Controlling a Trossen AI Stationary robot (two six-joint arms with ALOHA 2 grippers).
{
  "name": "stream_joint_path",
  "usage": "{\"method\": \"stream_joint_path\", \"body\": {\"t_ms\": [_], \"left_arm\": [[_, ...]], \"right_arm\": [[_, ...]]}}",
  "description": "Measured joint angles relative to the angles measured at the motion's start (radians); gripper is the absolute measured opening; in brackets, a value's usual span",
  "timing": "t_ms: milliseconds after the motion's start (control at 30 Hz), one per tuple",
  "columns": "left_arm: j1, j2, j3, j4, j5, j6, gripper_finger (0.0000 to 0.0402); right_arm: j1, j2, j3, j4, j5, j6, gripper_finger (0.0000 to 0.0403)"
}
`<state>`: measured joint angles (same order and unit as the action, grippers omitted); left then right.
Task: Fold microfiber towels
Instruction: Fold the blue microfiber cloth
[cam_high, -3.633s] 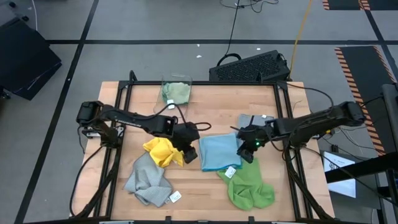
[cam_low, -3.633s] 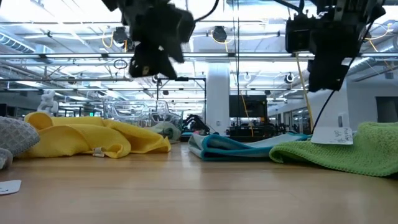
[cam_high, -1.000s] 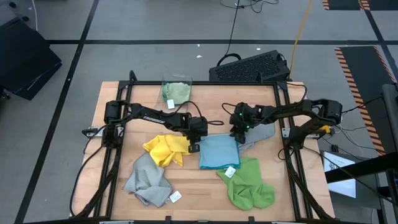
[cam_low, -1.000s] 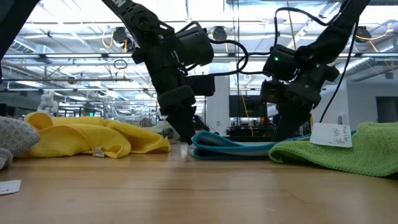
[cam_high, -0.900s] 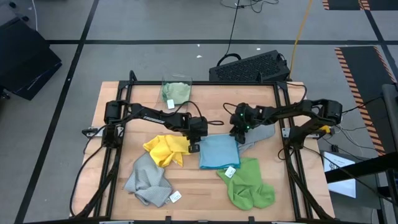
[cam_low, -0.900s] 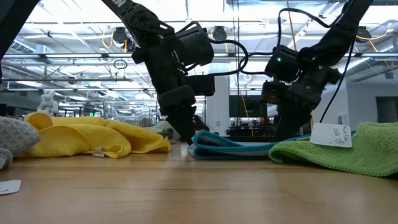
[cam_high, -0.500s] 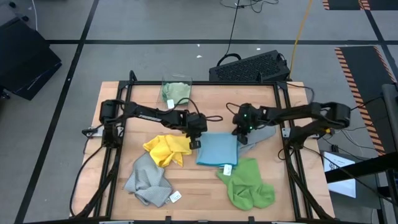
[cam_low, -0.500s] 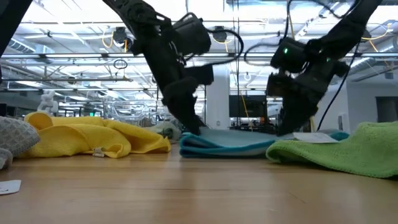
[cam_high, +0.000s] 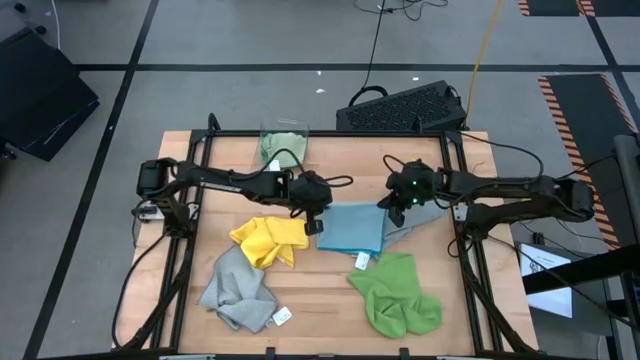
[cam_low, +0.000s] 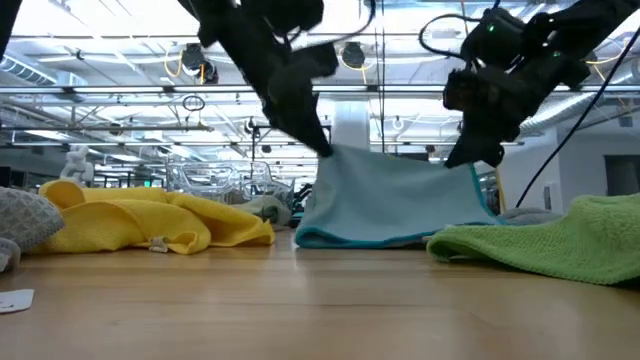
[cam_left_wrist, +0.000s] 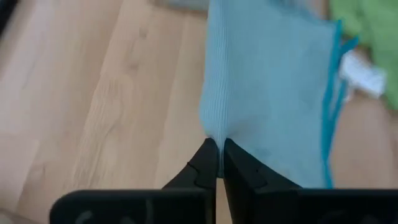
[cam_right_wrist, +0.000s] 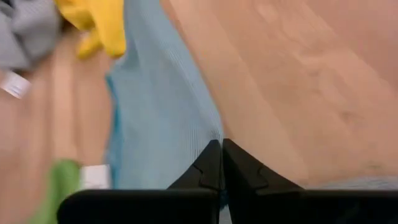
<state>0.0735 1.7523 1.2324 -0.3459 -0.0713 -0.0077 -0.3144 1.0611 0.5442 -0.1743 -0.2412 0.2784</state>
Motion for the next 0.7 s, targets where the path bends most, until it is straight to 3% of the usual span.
{"method": "stream_joint_path", "body": {"t_ms": [133, 500, 700], "left_arm": [[-0.012, -0.025, 0.002, -0.006, -0.001, -0.006, 0.0006], [-0.067, -0.027, 0.001, -0.154, -0.025, -0.001, 0.0006], [-0.090, -0.024, 0.001, -0.149, -0.028, 0.004, 0.0014]], "right_arm": [[0.063, -0.007, 0.000, 0.061, 0.013, 0.111, 0.0001], [0.238, 0.022, 0.001, 0.117, 0.191, 0.224, 0.0000], [0.290, 0.115, 0.001, 0.258, 0.110, 0.243, 0.0000]]}}
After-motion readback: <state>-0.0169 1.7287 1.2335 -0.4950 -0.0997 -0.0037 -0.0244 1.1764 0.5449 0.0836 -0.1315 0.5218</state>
